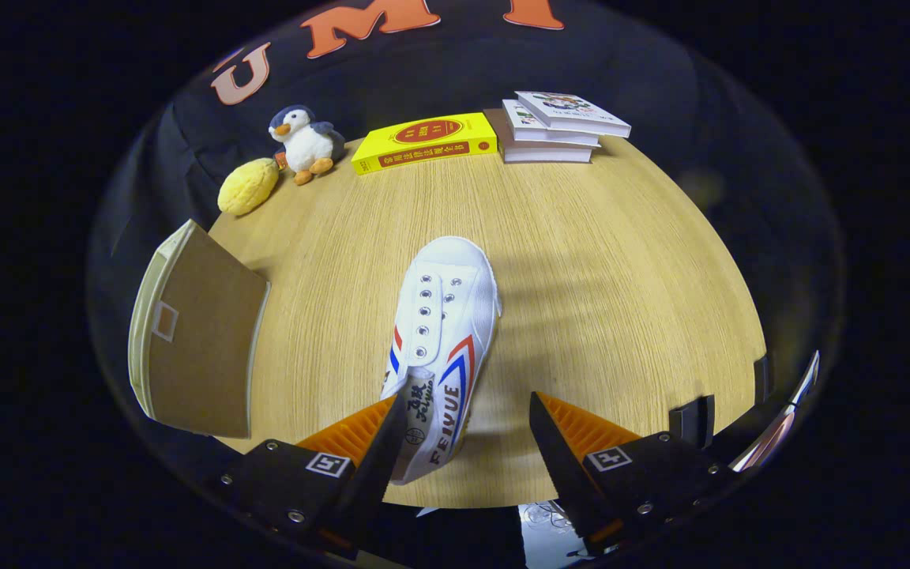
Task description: Open the storage box then place both shoes into the box .Put the left shoe in first, then the right shoe, with the right side of both shoes facing outward in a uniform manner.
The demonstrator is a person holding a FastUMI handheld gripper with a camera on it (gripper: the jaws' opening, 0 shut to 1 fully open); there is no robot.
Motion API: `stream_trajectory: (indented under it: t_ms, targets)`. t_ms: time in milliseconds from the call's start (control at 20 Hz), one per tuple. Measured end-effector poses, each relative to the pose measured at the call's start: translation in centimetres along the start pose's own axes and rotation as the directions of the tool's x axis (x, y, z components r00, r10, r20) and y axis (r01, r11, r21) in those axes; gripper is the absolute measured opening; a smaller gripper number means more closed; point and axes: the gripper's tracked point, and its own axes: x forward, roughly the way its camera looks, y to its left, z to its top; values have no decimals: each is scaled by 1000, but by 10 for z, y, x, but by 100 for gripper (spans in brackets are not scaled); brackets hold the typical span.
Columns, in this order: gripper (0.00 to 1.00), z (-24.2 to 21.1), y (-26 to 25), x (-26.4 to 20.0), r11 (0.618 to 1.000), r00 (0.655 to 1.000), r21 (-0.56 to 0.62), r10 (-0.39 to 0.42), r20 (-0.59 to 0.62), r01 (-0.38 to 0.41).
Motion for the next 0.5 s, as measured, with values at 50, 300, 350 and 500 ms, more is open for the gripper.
stream_trajectory:
  t_ms: [50,300,350,500]
  targets:
    - [92,-1,0,6,1000,1000,-13,3,2,-2]
    - [84,0,-2,36,999,1000,41,15,-3,-15]
    - [81,1,2,38,997,999,62,44,-6,-43]
    - [70,0,11,41,985,992,127,122,-16,-119]
